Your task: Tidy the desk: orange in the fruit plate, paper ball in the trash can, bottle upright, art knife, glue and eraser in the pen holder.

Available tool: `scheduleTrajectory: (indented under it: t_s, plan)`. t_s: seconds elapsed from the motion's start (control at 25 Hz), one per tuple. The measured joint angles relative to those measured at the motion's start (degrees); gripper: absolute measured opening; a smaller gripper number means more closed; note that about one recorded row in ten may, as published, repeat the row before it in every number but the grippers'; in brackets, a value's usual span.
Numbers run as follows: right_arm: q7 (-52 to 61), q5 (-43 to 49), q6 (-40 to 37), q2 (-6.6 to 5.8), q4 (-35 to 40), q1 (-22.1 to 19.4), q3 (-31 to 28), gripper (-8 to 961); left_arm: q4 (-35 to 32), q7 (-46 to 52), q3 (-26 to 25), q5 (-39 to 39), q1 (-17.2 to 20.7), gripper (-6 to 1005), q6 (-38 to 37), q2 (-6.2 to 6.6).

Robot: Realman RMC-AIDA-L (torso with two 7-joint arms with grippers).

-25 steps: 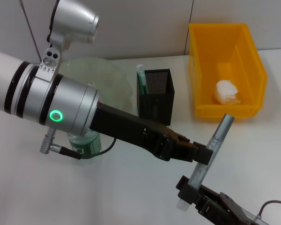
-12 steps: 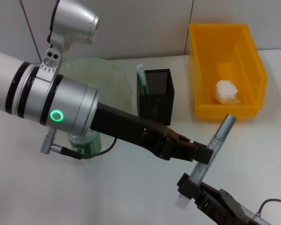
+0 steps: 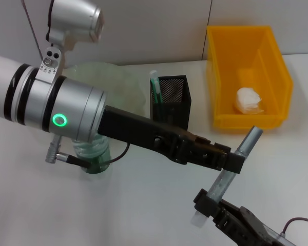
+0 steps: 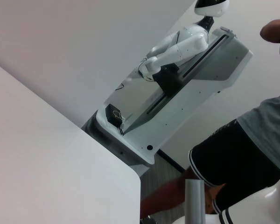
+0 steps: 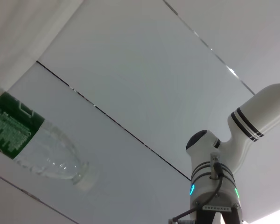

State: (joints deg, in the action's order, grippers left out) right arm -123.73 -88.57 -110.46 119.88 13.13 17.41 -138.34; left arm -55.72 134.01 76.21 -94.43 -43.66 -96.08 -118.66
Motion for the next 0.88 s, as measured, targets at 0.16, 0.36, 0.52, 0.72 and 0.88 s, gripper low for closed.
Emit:
scheduleTrajectory:
  t_s: [0.16, 0.36, 0.52, 0.72, 0.88]
  plan:
    - [0.31, -0.01, -0.72, 0.0, 0.44, 0.0, -0.76, 150, -0.33, -1.54, -1.39, 0.11, 0.28, 461, -0.1, 0.06]
    - [4.89, -0.12, -4.55, 0.0, 2.32, -0.39, -5.13, 147, -0.77, -5.54, -2.89, 2.34, 1.39, 598, -0.41, 0.08]
    - [8.63, -0.19, -5.35, 0.0, 2.25, -1.85, -8.72, 147, -6.25, -16.18, -2.16, 5.16, 5.86, 717, -0.67, -0.09]
    - [19.68, -0.32, -6.85, -0.04, 2.66, -3.71, -18.33, 147, -8.96, -25.93, -0.75, 8.79, 10.55, 715, -0.29, -0.26]
    - [26.57, -0.89, -8.11, -0.18, 4.32, -4.1, -24.63, 148, -8.76, -39.05, -0.42, 15.6, 16.76, 713, -0.18, -0.17]
